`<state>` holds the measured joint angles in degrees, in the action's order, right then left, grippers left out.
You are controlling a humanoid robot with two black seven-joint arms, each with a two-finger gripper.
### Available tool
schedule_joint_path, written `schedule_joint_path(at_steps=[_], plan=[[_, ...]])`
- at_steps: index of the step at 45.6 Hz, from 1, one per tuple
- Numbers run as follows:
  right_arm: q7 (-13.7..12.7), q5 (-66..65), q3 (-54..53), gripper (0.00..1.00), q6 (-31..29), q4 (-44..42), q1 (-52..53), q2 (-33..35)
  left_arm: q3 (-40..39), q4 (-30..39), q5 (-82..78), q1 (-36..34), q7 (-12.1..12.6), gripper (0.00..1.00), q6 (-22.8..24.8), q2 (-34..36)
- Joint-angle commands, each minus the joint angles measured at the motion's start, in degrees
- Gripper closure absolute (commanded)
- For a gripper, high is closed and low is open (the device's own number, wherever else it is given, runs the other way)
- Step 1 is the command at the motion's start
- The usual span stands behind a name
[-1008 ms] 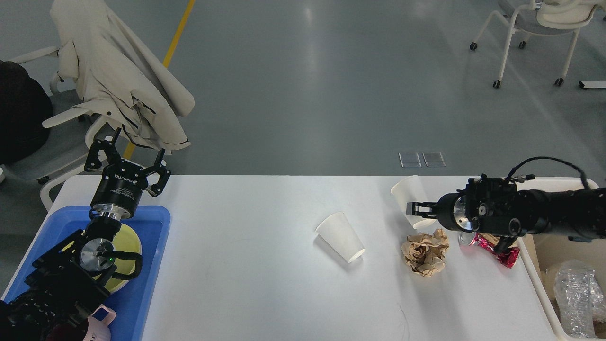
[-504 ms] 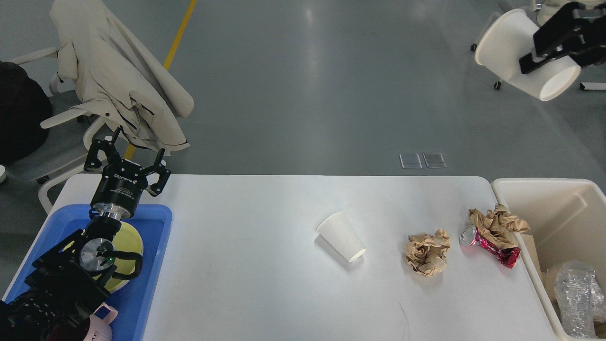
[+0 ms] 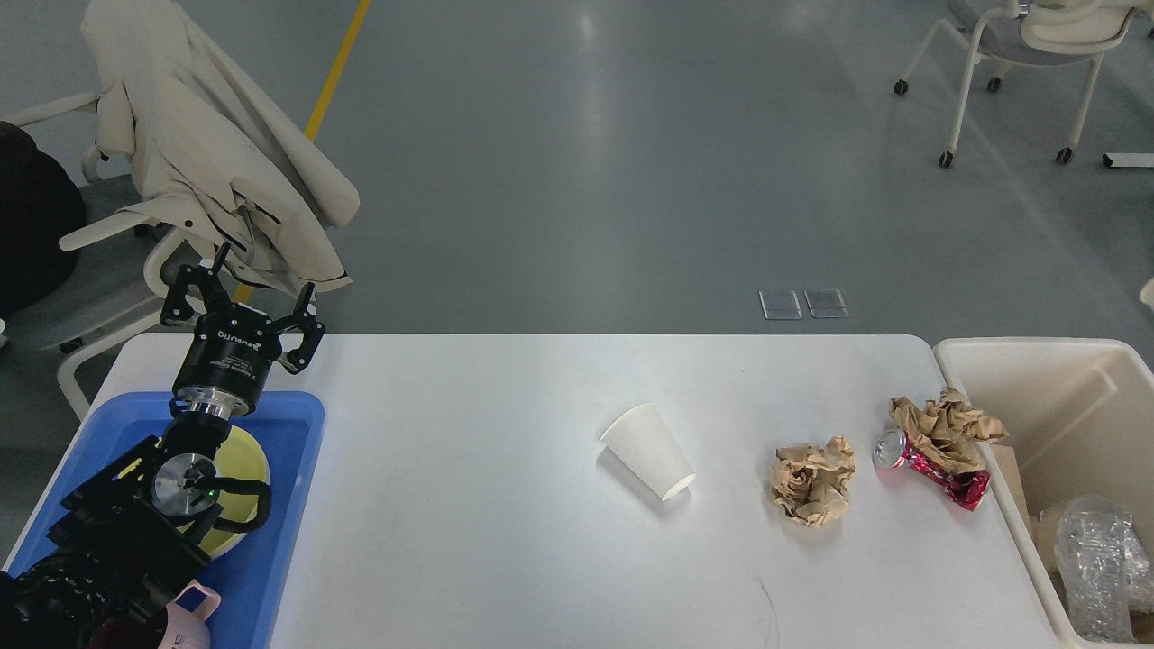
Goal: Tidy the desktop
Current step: 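Lift the paper cup and drop it into the white bin, then raise the right gripper and reach toward the remaining paper cup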
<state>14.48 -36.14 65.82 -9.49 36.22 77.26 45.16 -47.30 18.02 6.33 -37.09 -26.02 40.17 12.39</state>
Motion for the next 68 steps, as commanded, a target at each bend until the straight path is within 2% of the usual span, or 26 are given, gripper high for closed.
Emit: schedule_joint_path(at_steps=[1, 7, 8, 9, 10, 11, 31, 35, 41, 49, 55, 62, 68], plan=[[-0.2, 7.6, -8.3, 1.0, 5.3, -10.9, -21.8, -6.7, 0.0, 0.0, 0.0, 0.0, 0.0, 0.0, 0.0, 0.0], [-0.4, 9.0, -15.3, 1.0, 8.8, -18.5, -31.3, -11.2, 0.0, 0.0, 0.0, 0.0, 0.0, 0.0, 0.0, 0.0], [-0.5, 9.0, -16.2, 0.96, 9.1, -18.6, -32.1, -11.5, 0.0, 0.0, 0.0, 0.0, 0.0, 0.0, 0.0, 0.0], [-0.6, 9.1, -16.9, 0.77, 9.3, -18.7, -32.6, -11.8, 0.0, 0.0, 0.0, 0.0, 0.0, 0.0, 0.0, 0.0], [-0.7, 9.1, -17.2, 0.46, 9.3, -18.7, -32.7, -11.8, 0.0, 0.0, 0.0, 0.0, 0.0, 0.0, 0.0, 0.0], [-0.7, 9.2, -17.7, 0.01, 9.3, -18.8, -32.9, -11.8, 0.0, 0.0, 0.0, 0.0, 0.0, 0.0, 0.0, 0.0], [-0.6, 9.1, -18.8, 0.0, 8.2, -16.4, -30.0, -11.1, 0.0, 0.0, 0.0, 0.0, 0.0, 0.0, 0.0, 0.0], [-0.4, 9.0, -17.4, 0.0, 5.3, -10.1, -20.7, -8.2, 0.0, 0.0, 0.0, 0.0, 0.0, 0.0, 0.0, 0.0], [-0.5, 7.7, -12.7, 0.0, -3.2, 4.5, 1.8, -2.9, 0.0, 0.0, 0.0, 0.0, 0.0, 0.0, 0.0, 0.0], [-0.7, 5.1, -1.1, 0.0, -15.1, 25.8, 35.6, -5.0, 0.0, 0.0, 0.0, 0.0, 0.0, 0.0, 0.0, 0.0], [-0.6, 5.0, 0.2, 0.0, -26.9, 38.5, 54.4, -8.0, -0.1, 0.0, 0.0, 0.0, 0.0, 0.0, 0.0, 0.0], [-0.2, 4.9, -3.8, 0.0, -40.2, 43.3, 65.0, -7.1, -0.1, 0.0, 0.0, 0.0, 0.0, 0.0, 0.0, 0.0], [-0.2, 4.8, -5.1, 0.0, -41.0, 44.4, 64.3, -5.6, -0.1, 0.0, 0.0, 0.0, 0.1, 0.0, 0.0, 0.0]])
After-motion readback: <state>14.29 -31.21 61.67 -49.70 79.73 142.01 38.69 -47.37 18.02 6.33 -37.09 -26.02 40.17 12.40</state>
